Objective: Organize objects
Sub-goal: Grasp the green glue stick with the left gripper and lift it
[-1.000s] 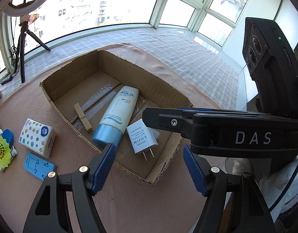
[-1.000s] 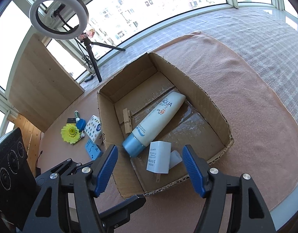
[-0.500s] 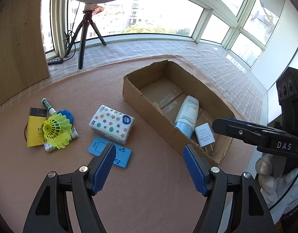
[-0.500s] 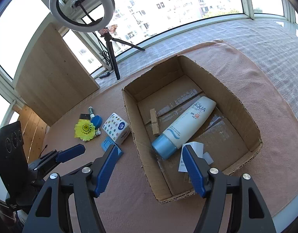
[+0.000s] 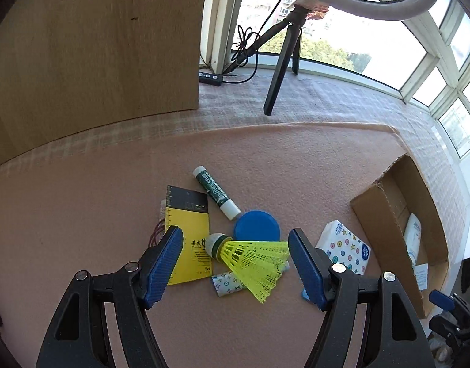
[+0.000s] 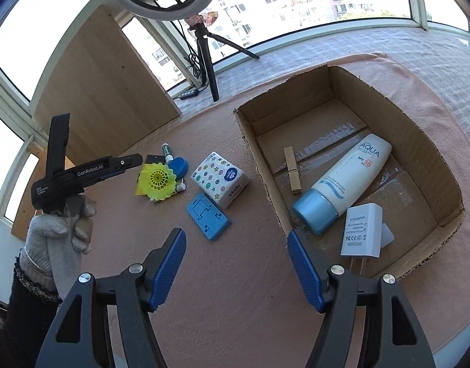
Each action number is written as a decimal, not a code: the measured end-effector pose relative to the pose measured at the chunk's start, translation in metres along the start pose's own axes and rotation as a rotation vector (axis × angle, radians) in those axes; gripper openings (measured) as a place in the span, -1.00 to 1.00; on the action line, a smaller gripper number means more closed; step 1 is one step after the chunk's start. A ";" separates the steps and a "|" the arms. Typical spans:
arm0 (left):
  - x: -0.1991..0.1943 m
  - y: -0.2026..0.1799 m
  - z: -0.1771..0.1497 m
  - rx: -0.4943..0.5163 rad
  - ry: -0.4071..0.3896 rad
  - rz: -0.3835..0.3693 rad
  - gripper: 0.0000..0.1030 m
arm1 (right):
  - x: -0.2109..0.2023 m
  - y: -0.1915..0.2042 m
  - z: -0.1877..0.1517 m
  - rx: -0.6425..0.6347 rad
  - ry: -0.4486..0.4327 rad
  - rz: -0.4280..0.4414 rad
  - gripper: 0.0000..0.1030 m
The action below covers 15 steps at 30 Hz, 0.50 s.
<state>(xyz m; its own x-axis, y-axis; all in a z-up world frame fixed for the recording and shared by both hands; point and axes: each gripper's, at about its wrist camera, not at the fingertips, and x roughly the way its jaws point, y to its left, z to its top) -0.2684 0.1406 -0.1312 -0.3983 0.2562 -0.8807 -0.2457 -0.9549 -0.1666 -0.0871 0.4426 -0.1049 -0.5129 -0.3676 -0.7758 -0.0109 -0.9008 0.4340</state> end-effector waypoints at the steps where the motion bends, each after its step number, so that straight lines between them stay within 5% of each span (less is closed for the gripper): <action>1: 0.007 0.007 0.008 -0.013 0.009 0.005 0.44 | 0.000 0.000 -0.001 0.000 0.003 0.001 0.27; 13: 0.093 0.043 0.062 -0.122 0.124 0.061 0.43 | -0.005 -0.021 -0.009 0.045 0.017 -0.032 0.27; 15: 0.100 0.041 0.060 -0.109 0.143 0.068 0.26 | -0.005 -0.027 -0.010 0.059 0.018 -0.038 0.27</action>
<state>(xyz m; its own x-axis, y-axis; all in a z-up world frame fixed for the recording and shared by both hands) -0.3717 0.1361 -0.1997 -0.2791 0.1744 -0.9443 -0.1223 -0.9818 -0.1452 -0.0755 0.4659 -0.1177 -0.4959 -0.3378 -0.8000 -0.0813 -0.8991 0.4301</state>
